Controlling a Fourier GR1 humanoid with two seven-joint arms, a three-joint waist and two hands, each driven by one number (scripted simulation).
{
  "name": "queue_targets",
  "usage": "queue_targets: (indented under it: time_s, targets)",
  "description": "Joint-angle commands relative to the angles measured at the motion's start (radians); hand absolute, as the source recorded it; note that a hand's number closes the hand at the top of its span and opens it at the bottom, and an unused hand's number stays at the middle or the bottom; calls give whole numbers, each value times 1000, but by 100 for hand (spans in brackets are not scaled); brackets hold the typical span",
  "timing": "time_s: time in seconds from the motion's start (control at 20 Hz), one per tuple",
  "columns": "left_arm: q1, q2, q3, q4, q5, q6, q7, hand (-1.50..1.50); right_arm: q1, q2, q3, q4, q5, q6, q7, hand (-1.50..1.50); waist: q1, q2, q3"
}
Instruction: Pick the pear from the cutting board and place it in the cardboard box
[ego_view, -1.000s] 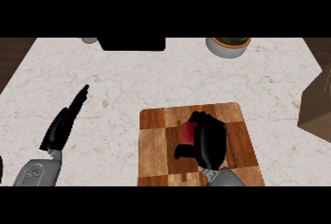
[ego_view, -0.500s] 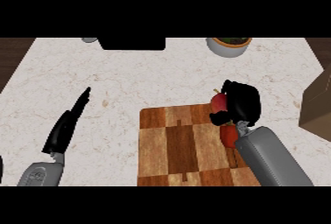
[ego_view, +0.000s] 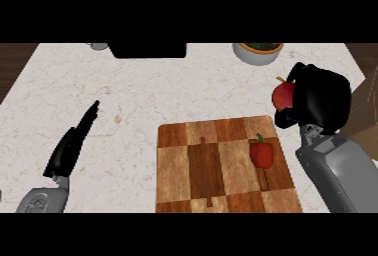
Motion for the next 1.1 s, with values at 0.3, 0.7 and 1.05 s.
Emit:
queue_targets:
  time_s: [0.3, 0.7, 1.05]
  targets:
    - [-9, 0, 11, 22, -8, -6, -42, 0, -18, -81, -211, -281, 5, 196, 126, 150, -3, 2, 0]
    - [-1, 1, 20, -17, -2, -22, 3, 0, 131, -203, -472, -276, -80, 181, -16, 150, 0, 3, 1]
    - [-22, -45, -3, 40, -45, 15, -27, 0, 139, -270, -571, -11, -89, 89, -155, 150, 9, 7, 1]
